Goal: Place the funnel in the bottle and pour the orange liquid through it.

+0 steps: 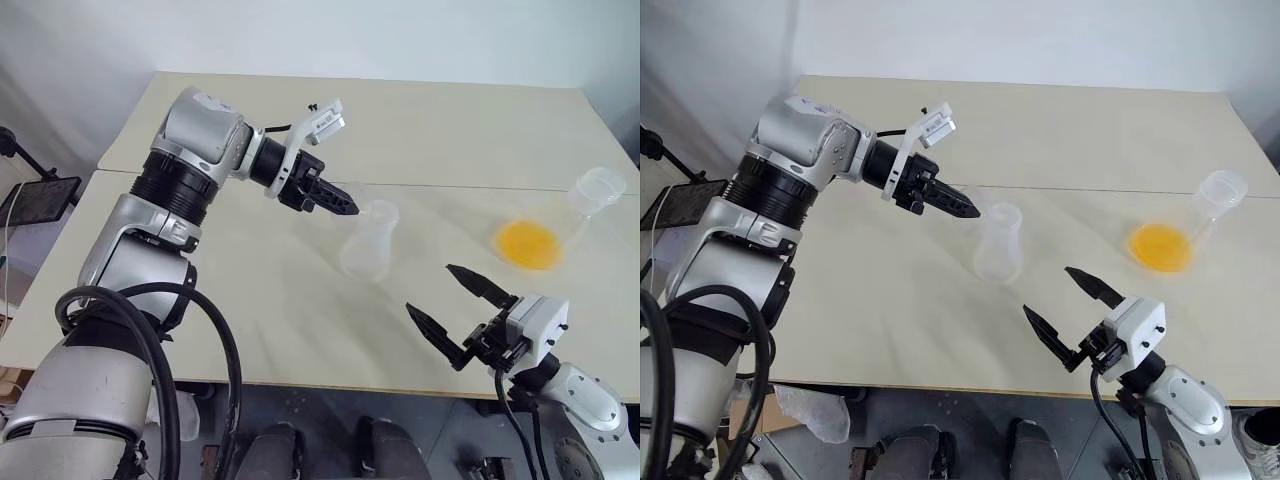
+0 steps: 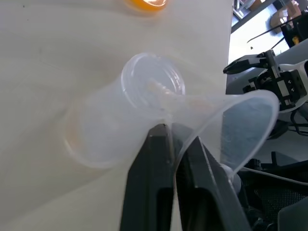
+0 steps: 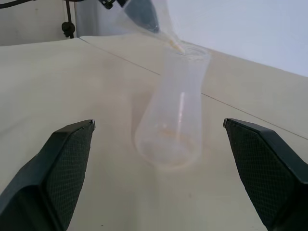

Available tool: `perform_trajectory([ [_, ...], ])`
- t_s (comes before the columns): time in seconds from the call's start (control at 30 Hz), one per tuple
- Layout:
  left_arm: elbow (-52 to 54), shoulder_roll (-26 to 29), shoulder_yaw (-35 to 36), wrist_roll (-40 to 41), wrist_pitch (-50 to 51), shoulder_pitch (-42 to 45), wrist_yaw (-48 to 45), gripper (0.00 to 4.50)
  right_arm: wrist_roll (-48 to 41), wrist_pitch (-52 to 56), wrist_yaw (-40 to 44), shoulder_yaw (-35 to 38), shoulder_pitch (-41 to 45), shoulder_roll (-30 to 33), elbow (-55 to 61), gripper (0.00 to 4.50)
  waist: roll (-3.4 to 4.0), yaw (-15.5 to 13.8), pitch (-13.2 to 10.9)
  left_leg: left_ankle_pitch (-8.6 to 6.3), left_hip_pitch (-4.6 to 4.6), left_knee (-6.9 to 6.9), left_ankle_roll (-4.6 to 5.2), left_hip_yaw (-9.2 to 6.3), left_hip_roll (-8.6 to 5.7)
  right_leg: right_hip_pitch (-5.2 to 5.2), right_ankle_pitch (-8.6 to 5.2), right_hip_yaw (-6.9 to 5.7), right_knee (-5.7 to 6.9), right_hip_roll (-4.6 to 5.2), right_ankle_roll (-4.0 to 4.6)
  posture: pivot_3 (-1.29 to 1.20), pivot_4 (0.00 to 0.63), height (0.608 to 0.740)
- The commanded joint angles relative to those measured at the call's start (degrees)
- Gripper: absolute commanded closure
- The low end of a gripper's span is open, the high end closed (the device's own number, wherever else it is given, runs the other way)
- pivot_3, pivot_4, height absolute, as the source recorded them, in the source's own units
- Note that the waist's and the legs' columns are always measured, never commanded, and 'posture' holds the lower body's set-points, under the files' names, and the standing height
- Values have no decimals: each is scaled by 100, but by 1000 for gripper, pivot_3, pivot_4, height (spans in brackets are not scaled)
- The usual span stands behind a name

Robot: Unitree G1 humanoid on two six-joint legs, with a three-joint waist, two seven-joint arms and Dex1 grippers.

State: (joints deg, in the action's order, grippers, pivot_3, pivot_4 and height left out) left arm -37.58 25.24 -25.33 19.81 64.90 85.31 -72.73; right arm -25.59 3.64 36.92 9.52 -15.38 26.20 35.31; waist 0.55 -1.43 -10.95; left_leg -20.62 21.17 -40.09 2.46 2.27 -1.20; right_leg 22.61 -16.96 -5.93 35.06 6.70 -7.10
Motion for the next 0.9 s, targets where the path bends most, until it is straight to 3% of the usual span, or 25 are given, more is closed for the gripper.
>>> perform_trajectory([
  [0.03,-148,-104,116,-134,-138,258,-86,2920,35,-161,-78,-7,-14,-64,220,0,0,3,0,0,0,0,0,0,0,0,0,0,1,0,0,0,150,740],
  [0.37,-445,-433,439,-341,-411,347,100,38,120,-275,-113,-81,-31,-160,190,0,0,-3,0,0,1,-1,0,-1,0,0,0,-1,2,1,0,0,150,740],
  [0.63,-692,-628,768,-465,-696,493,271,38,154,-295,-123,-106,-17,-190,178,0,0,-4,0,0,0,-2,0,0,0,2,0,-1,6,0,0,0,150,740],
  [0.9,-980,-772,988,-749,-1665,240,603,38,173,-296,-159,-81,-77,-186,204,0,0,-1,0,0,0,-4,1,0,-1,2,0,-1,8,1,0,0,150,740],
])
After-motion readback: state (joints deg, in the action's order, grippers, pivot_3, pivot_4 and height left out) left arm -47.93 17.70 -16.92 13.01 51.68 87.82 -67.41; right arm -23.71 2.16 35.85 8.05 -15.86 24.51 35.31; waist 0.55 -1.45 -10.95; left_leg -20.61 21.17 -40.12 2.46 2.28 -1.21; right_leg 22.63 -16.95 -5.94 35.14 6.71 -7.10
